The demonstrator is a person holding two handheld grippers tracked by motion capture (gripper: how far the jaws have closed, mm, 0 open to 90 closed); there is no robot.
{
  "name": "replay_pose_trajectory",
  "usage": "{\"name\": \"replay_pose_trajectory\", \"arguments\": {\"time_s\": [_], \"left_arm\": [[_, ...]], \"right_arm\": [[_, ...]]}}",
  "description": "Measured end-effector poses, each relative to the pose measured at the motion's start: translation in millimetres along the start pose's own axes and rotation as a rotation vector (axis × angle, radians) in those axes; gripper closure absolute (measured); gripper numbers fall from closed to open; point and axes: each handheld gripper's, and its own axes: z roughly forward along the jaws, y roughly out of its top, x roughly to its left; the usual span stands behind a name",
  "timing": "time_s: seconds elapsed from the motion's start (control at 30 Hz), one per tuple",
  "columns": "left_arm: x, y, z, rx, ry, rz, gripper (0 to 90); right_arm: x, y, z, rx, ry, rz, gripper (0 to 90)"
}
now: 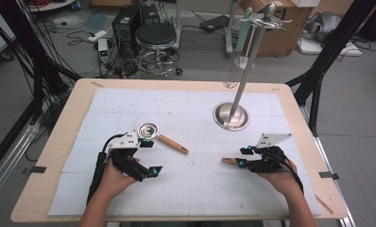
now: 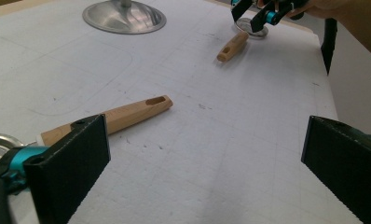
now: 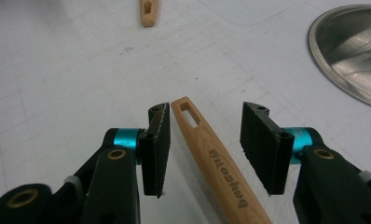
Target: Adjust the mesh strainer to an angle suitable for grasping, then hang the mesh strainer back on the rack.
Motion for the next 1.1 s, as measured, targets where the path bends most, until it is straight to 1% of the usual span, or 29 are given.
{"name": "replay_pose_trajectory", "arguments": {"time_s": [0.13,0.27,0.47,0.63,0.7,0.77,0.87,0.9,1.0,1.07,1.1], "left_arm": [[-0.1,-0.2,0.6,0.002,0.002,0.0,1.6],[-0.4,-0.3,0.8,0.003,0.001,-0.002,1.6],[-0.5,-0.5,1.3,0.006,0.001,-0.002,1.6],[0.3,-0.6,2.2,0.003,0.0,-0.003,1.6],[0.3,-0.7,2.5,0.004,0.001,-0.004,1.6],[0.3,-0.6,2.6,0.006,-0.002,-0.004,1.6],[0.0,0.0,2.8,0.004,-0.002,-0.003,1.6],[-0.5,0.2,2.8,0.001,0.003,-0.004,1.6],[-0.1,0.5,2.6,-0.002,-0.001,-0.003,1.6],[0.4,0.5,2.9,0.001,0.001,-0.003,1.6],[0.5,0.4,3.3,0.001,-0.003,-0.005,1.6]], "right_arm": [[-2.7,-3.0,-1.3,0.015,-0.014,0.015,49.9],[-3.7,-3.6,-2.0,0.015,-0.019,0.013,49.0],[-5.0,-4.3,-1.9,0.017,-0.017,0.011,47.9],[-5.4,-5.7,-1.2,0.035,-0.023,0.012,47.6],[-6.0,-6.4,-1.8,0.037,-0.021,0.018,47.6],[-7.0,-6.9,-2.0,0.034,-0.021,0.015,47.6],[-5.4,-7.1,-1.8,0.041,-0.019,0.015,47.5],[-5.3,-7.1,-2.1,0.041,-0.02,0.012,47.5],[-6.7,-8.2,-4.0,0.037,-0.023,0.018,47.3],[-7.6,-9.1,-4.8,0.025,-0.013,0.028,47.3],[-7.6,-9.2,-4.6,0.024,-0.009,0.026,47.3]]}}
